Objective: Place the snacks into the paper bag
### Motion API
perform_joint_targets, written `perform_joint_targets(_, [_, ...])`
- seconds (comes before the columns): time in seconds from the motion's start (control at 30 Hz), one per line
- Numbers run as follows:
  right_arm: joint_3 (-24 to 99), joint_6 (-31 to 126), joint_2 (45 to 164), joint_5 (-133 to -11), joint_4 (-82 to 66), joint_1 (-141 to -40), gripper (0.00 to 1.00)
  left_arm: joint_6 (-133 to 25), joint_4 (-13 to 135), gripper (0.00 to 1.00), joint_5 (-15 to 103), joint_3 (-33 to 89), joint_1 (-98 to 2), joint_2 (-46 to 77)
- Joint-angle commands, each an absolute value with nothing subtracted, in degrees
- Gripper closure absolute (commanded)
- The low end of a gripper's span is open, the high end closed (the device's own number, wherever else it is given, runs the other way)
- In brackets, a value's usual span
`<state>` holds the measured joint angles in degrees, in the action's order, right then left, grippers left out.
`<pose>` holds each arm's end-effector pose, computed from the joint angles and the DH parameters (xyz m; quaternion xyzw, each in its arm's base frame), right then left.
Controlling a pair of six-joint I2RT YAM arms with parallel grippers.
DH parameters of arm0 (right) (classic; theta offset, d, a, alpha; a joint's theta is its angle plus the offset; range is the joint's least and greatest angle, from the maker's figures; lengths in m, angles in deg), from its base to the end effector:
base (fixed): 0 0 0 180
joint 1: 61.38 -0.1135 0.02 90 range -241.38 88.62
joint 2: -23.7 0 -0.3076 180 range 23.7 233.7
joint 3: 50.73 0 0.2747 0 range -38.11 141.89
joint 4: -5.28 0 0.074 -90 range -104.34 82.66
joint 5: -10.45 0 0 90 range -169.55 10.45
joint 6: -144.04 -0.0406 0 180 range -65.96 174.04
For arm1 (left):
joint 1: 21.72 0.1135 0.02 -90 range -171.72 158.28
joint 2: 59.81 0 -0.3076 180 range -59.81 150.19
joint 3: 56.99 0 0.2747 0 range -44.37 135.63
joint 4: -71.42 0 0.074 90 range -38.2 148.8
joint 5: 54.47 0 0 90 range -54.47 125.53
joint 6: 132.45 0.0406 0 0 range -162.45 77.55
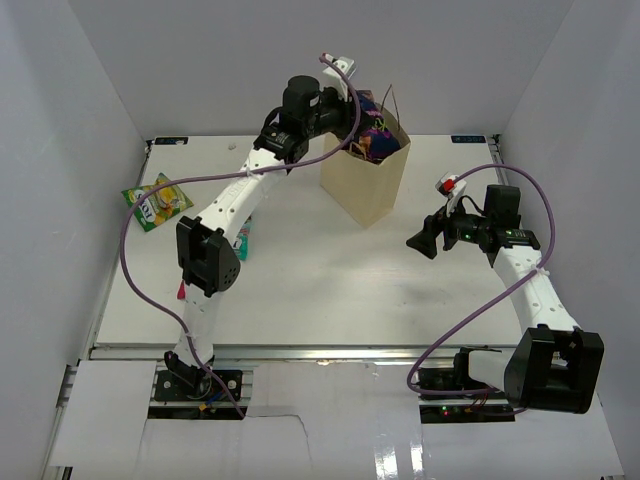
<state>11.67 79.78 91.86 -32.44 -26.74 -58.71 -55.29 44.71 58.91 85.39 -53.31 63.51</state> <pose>0.2603 0.0176 0.3092 -0.3369 0.7713 0.2489 0.4791 0.4676 -0.3065 0.4454 0.2517 0.7055 -0.3849 0.5392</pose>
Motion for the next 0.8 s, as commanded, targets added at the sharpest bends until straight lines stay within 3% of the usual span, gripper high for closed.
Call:
perform_joint_targets(0.0, [11.28,79.18,91.2,-30.6,-24.92,-58.31,0.11,-49.14,49.83,1.0,57.15,85.45,-53.53,54.62])
perform_joint_targets(0.53, [10.84,78.65,91.11,-30.25,-24.39,-58.31,0.11,-40.8,49.57,0.99,56.45,80.44,-55.82,53.48])
perform_joint_targets(0.67, [10.75,78.65,91.11,-30.25,-24.3,-58.31,0.11,-40.52,49.66,0.88,56.01,80.52,-56.08,53.83])
perform_joint_targets(0.77, [10.58,78.65,91.11,-30.25,-24.22,-58.31,0.11,-40.52,49.57,0.69,55.66,80.52,-56.43,54.0])
